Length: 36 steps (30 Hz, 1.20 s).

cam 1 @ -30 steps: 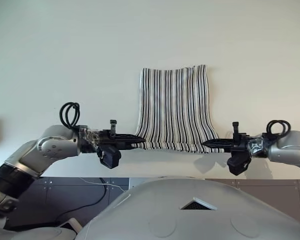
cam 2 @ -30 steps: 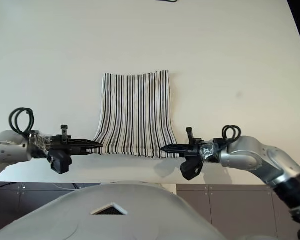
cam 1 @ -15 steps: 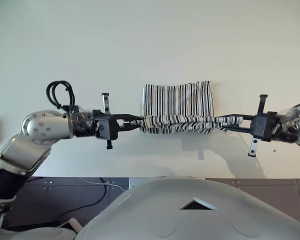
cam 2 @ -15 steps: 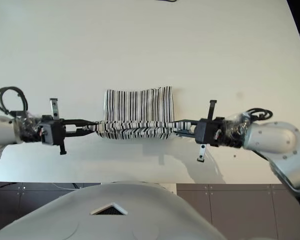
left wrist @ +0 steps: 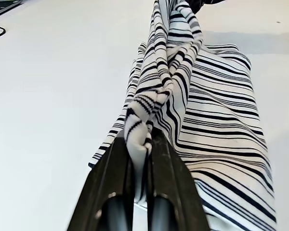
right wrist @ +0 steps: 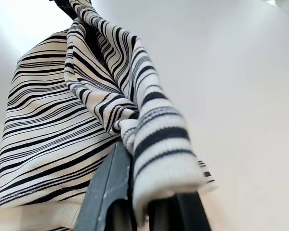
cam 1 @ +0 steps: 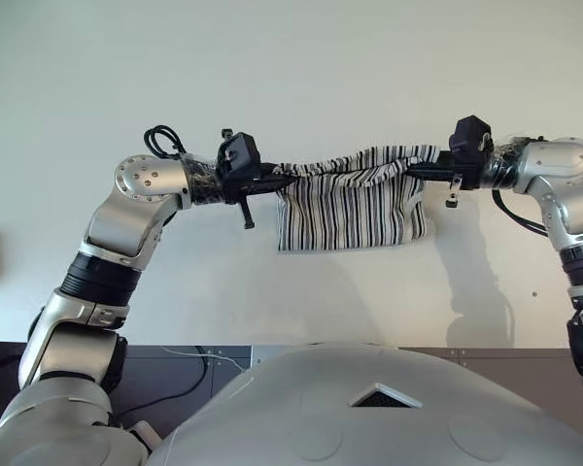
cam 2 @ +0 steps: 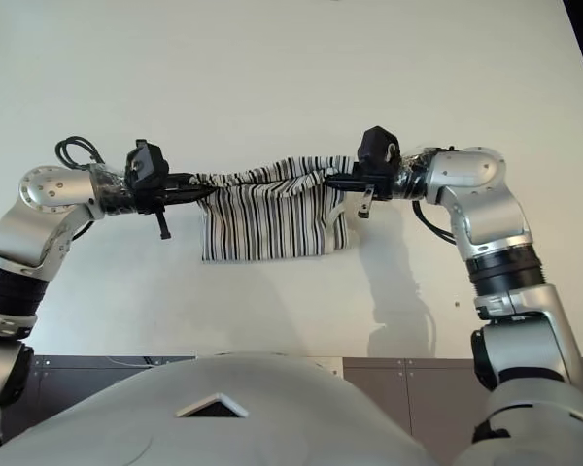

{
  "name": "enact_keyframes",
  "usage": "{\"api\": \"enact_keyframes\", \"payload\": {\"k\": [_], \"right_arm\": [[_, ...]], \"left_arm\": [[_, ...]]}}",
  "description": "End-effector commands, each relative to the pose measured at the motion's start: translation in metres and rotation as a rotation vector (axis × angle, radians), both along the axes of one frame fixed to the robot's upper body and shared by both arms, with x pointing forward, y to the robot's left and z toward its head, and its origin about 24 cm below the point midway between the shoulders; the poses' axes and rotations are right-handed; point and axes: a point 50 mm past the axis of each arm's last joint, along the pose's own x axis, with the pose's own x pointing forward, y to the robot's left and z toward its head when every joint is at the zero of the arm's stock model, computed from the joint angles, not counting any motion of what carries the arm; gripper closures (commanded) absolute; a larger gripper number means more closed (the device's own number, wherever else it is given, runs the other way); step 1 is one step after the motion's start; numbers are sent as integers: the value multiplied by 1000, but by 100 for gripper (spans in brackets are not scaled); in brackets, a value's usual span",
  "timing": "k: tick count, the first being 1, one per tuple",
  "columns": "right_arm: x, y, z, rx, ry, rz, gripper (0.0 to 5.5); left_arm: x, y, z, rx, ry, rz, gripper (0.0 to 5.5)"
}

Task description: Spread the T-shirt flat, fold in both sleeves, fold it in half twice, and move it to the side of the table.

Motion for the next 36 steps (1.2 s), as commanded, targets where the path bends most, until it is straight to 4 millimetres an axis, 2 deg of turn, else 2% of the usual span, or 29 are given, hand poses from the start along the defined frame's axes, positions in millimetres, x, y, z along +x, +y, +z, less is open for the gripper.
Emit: {"api": "enact_keyframes", "payload": {"k": [1,4,8,9,15,17,20,22,26,29,31,34,36], "right_arm": [[15,5,-4,1,-6,-27,540],[21,10,-14,-9,12,-35,540],[24,14,-37,-76,11,-89,540],[24,14,-41,-85,11,-109,507],[25,6,-51,-60,0,-231,403],[22,-2,-52,-45,-9,-272,397],[22,-12,-45,1,-51,-354,397],[28,-16,-34,45,-124,-437,397],[29,-15,-10,96,-294,-508,397],[25,-6,1,81,-380,-452,397],[21,7,10,130,-369,-372,397],[8,31,18,190,-272,-191,397],[0,44,18,184,-206,-69,397]], "left_arm": [[12,0,-8,17,68,58,539],[13,-1,-24,30,144,98,539],[14,1,-45,69,196,175,539],[15,1,-49,81,195,191,503],[15,5,-57,91,119,266,414],[21,9,-54,55,91,333,408],[31,12,-46,-42,100,446,408],[33,14,-45,-89,121,512,408],[31,16,-46,-35,69,528,408],[29,13,-43,28,-23,493,408],[25,9,-41,97,-87,429,408],[11,7,-56,317,-139,256,408],[4,-2,-64,369,-145,160,408]]}}
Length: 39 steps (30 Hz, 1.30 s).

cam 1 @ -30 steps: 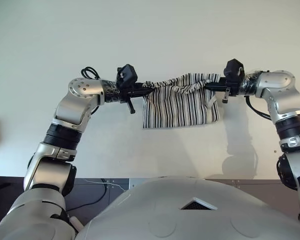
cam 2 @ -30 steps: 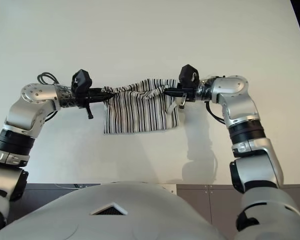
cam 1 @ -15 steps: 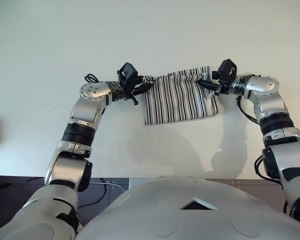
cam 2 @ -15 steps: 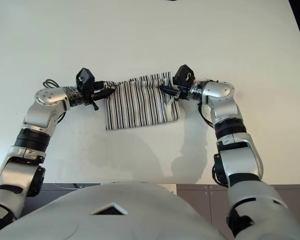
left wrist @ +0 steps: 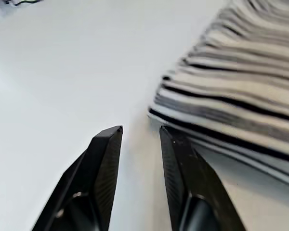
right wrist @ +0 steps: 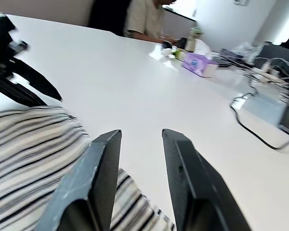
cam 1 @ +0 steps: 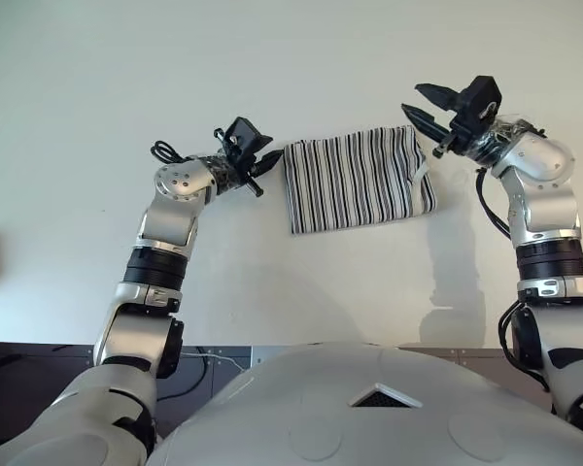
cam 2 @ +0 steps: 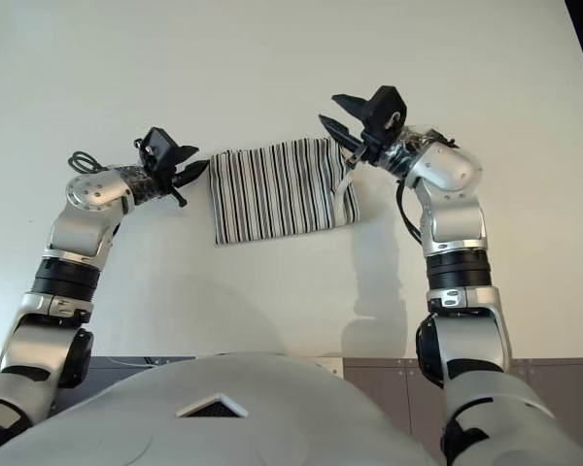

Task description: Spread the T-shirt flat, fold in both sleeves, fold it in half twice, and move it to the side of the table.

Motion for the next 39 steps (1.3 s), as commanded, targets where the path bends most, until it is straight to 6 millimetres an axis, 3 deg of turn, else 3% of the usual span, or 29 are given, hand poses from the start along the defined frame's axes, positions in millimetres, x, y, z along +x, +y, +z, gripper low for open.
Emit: {"api": "enact_keyframes", "payload": {"k": [1,4,8,12,16,19,22,26,28,34,39], "right_arm": [[-16,24,-1,-30,107,235,397],[-22,31,-8,-97,166,351,397],[-14,30,-20,-168,236,409,397],[0,4,-41,-238,332,341,397],[-1,-24,-67,-281,411,221,397],[-3,-48,-85,-217,474,19,397],[-9,-102,-94,-218,466,-372,397],[-46,-184,-95,-199,482,-872,397],[-65,-208,-93,-227,484,-1002,397],[-103,-246,-95,-143,524,-1361,397],[-112,-246,-107,-7,534,-1579,397]], "left_arm": [[-15,-13,-21,137,54,-156,408],[-5,-36,-18,91,19,-175,408],[11,-42,-15,90,-24,-156,408],[16,-30,-16,126,-45,-146,408],[17,-21,-16,132,-61,-137,408],[27,-26,9,30,-159,-77,408],[39,-21,34,-38,-258,16,408],[34,-13,35,-42,-269,44,408],[29,-14,34,-50,-262,29,408],[24,-21,35,-73,-235,2,408],[25,-31,38,-97,-220,-4,408]]}}
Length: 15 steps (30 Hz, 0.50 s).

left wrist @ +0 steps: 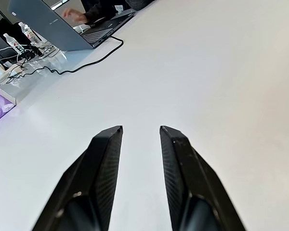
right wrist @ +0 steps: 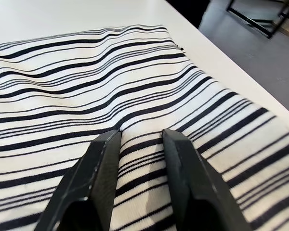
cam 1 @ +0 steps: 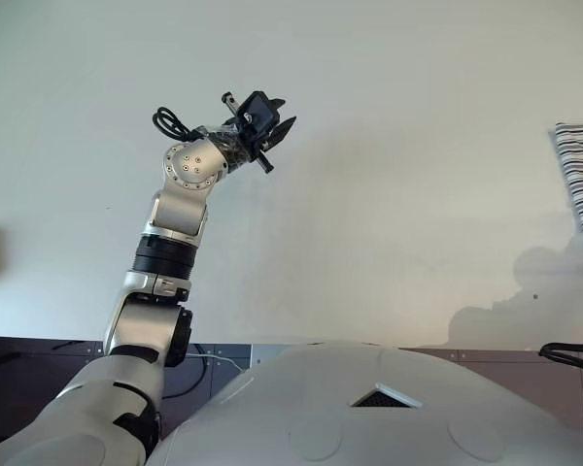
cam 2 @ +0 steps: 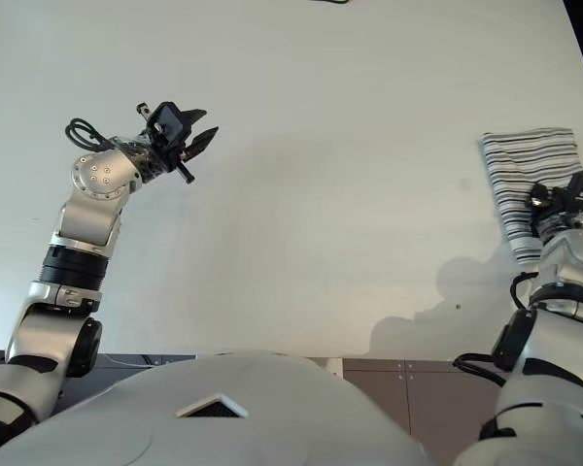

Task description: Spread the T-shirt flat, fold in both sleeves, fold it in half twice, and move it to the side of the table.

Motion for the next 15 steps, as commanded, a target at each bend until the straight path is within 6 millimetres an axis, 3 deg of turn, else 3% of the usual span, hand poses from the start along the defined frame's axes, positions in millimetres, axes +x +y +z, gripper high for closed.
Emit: {"api": "enact_keyframes", "payload": {"k": [1,3,5,7,8,10,12,14,15], "right_arm": [[-28,11,-39,88,112,-127,397],[-23,7,-30,68,49,-131,397],[-11,0,-8,-100,-1,-82,397],[18,2,32,-304,-193,11,397],[35,12,52,-369,-311,77,397],[64,51,85,-456,-540,249,397],[82,111,106,-453,-721,423,397],[85,167,107,-314,-819,515,397],[80,199,97,-220,-824,554,397]], "left_arm": [[1,-9,6,-13,-4,-21,408],[0,-9,6,-16,-12,-19,408],[-2,-8,10,-39,-37,5,408],[-2,-5,22,-108,-104,58,408],[-4,-3,29,-143,-146,100,408],[-8,2,43,-218,-225,184,408],[-19,6,52,-290,-284,274,408],[-31,7,53,-354,-303,357,408],[-37,7,48,-381,-295,391,408]]}}
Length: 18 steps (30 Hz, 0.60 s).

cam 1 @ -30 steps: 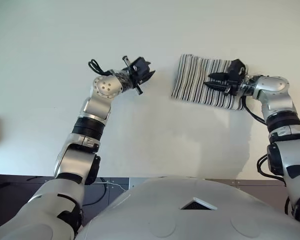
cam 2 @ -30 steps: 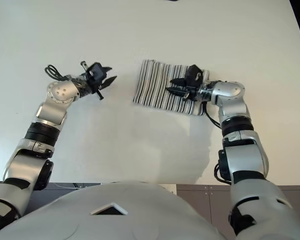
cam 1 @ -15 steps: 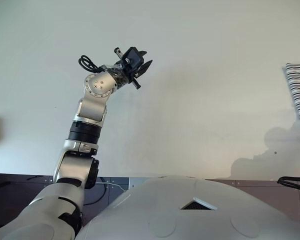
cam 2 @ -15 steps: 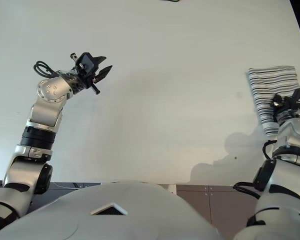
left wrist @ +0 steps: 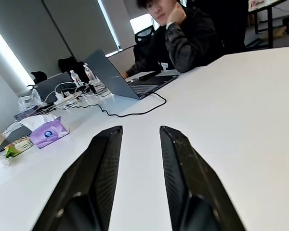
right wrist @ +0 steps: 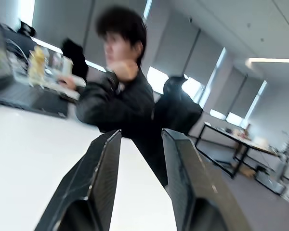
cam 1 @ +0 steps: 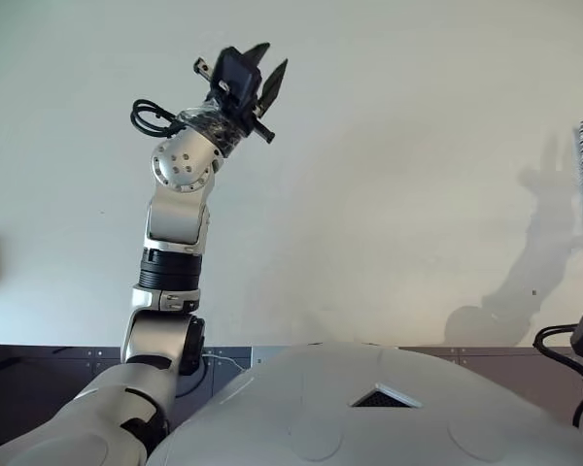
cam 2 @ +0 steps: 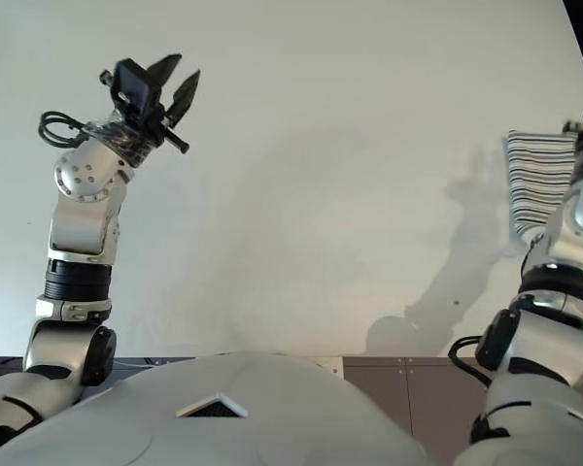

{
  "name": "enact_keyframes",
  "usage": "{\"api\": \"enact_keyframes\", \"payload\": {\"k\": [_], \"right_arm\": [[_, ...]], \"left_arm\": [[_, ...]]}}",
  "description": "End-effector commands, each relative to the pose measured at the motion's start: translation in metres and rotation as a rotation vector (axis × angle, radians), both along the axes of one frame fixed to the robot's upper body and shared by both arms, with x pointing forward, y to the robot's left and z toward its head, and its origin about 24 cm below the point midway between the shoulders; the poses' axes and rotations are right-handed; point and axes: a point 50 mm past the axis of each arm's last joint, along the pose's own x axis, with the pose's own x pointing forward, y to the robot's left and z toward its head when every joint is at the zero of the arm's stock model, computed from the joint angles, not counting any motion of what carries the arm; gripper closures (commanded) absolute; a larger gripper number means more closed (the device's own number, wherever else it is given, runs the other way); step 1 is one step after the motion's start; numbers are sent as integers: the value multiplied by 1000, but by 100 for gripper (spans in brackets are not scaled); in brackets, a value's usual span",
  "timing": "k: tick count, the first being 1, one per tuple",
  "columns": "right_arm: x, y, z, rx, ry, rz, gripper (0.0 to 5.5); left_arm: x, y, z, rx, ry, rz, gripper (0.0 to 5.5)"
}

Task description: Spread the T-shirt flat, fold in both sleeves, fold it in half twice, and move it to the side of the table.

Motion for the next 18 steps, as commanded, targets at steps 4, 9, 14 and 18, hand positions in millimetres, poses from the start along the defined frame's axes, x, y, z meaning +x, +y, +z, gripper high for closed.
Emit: {"api": "enact_keyframes", "payload": {"k": [4,9,14,18], "right_arm": [[-22,182,-43,333,115,409,397],[-27,202,-54,380,227,436,397],[-19,195,-60,371,255,408,397],[-12,197,-62,386,262,401,397]], "left_arm": [[-37,-2,-22,-252,60,260,408],[-39,-11,-32,-292,84,321,408],[-37,-16,-42,-339,98,377,408],[-34,-24,-47,-383,112,399,408]]}}
